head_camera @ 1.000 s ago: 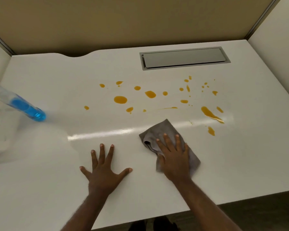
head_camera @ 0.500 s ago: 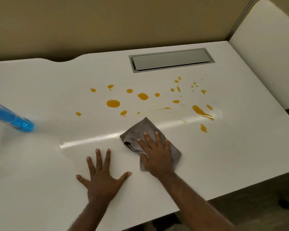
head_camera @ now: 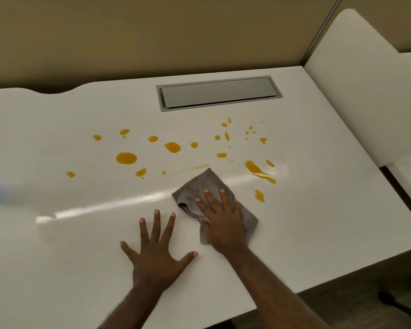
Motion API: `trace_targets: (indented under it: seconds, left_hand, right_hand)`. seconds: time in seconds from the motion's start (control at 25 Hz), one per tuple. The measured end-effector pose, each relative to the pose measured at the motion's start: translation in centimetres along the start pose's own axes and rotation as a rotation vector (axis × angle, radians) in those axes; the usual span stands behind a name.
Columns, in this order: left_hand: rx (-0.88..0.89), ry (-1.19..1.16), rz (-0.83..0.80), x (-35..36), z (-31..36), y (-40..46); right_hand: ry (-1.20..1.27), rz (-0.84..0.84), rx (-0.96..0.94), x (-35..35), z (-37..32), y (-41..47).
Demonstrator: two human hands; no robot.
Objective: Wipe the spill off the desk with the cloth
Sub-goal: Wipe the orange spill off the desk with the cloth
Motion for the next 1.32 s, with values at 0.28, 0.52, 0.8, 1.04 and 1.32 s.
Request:
trace_targets:
  seconds: [0.28, 0.52, 0.8, 1.04, 1.32]
  left_hand:
    - [-0.066, -0.003, -0.066, 1.4, 3.9, 1.2]
    - [-0.107, -0.013, -0.054, 1.2, 4.1, 1.3]
    - [-0.124, -0.002, -0.059, 1.1, 4.2, 1.4]
    - [-0.135, -0.001, -0.076, 0.9, 4.5, 1.2]
    - [-0.154, -0.002, -0.069, 0.7, 4.4, 1.5]
  right_hand:
    - [0.004, 0.059, 0.339, -4.0, 13.9, 2.1]
    - [-0.012, 0.045, -0.011, -2.3, 9.2, 1.6]
    - [0.027, 0.142, 0.351, -5.1, 19.1, 4.2]
    - [0.000, 0.083, 0.101, -3.1, 12.7, 5.9]
    - [0.030, 0.202, 0.379, -6.0, 22.0, 7.7]
Point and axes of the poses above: each hand's wrist, its own y-axis towards the middle knuckle, its own x-axis out of the palm, z = x × y, the point moved 6 cm from there along y, towards the middle knuckle, and after that the axes turned 6 degrees about y, right-handed, at the moved point
